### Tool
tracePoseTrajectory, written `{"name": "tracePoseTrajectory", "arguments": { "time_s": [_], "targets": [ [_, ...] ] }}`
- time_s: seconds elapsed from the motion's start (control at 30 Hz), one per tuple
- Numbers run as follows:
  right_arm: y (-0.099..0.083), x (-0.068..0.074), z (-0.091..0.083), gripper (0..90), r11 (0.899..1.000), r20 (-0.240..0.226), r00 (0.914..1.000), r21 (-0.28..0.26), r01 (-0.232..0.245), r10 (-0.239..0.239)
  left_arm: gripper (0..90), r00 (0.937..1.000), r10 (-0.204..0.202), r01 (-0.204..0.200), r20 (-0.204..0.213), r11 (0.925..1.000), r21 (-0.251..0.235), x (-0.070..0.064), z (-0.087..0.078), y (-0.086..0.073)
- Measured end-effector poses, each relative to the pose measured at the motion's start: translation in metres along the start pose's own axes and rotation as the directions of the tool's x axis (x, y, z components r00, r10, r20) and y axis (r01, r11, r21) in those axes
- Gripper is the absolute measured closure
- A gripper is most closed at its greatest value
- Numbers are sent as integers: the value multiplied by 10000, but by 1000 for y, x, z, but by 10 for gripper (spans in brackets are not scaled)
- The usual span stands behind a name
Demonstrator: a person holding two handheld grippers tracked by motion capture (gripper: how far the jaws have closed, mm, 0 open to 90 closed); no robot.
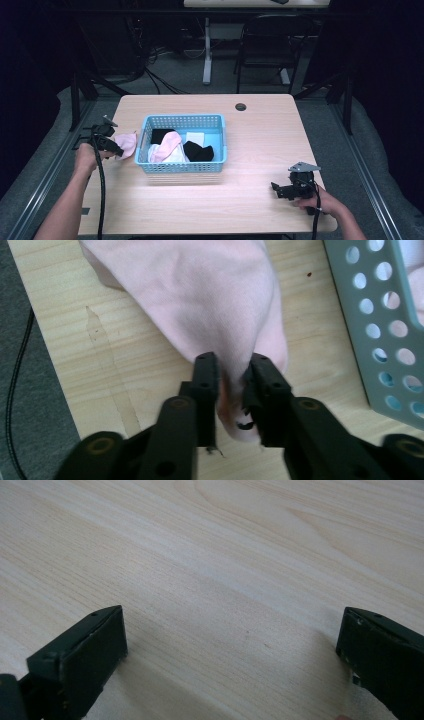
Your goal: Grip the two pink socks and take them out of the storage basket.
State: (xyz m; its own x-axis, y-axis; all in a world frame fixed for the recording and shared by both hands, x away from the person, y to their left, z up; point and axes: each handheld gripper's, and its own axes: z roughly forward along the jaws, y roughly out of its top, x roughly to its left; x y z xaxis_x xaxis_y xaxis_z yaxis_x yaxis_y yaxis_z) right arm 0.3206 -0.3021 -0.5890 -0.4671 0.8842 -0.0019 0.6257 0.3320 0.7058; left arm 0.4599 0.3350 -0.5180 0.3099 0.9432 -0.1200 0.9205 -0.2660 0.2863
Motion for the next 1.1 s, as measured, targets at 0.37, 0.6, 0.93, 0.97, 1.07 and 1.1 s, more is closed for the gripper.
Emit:
{"name": "tracePoseTrajectory", "arguments": {
  "time_s": [0.37,0.6,0.93,0.97,1.07,1.1],
  "targets": [
    [0,0,0,0,10000,3,10000,-2,2,-2,140,9997,101,-150,-216,9707,-2400,-16,-50,2],
    [0,0,0,0,10000,6,10000,-2,0,0,1,9958,898,-914,-187,9507,-2963,-51,-62,20],
    [0,0,0,0,10000,5,10000,-2,-1,1,0,9853,1710,-1608,38,9337,-3198,-91,-45,39],
    [0,0,0,0,10000,7,10000,-1,0,0,0,9844,1760,-1638,89,9327,-3214,-94,-43,41],
    [0,0,0,0,10000,4,10000,-3,0,0,0,9826,1849,-1692,192,9325,-3191,-99,-39,43],
    [0,0,0,0,10000,2,10000,-3,0,0,16,9805,1926,-1710,395,9348,-3114,-105,-34,46]
  ]
}}
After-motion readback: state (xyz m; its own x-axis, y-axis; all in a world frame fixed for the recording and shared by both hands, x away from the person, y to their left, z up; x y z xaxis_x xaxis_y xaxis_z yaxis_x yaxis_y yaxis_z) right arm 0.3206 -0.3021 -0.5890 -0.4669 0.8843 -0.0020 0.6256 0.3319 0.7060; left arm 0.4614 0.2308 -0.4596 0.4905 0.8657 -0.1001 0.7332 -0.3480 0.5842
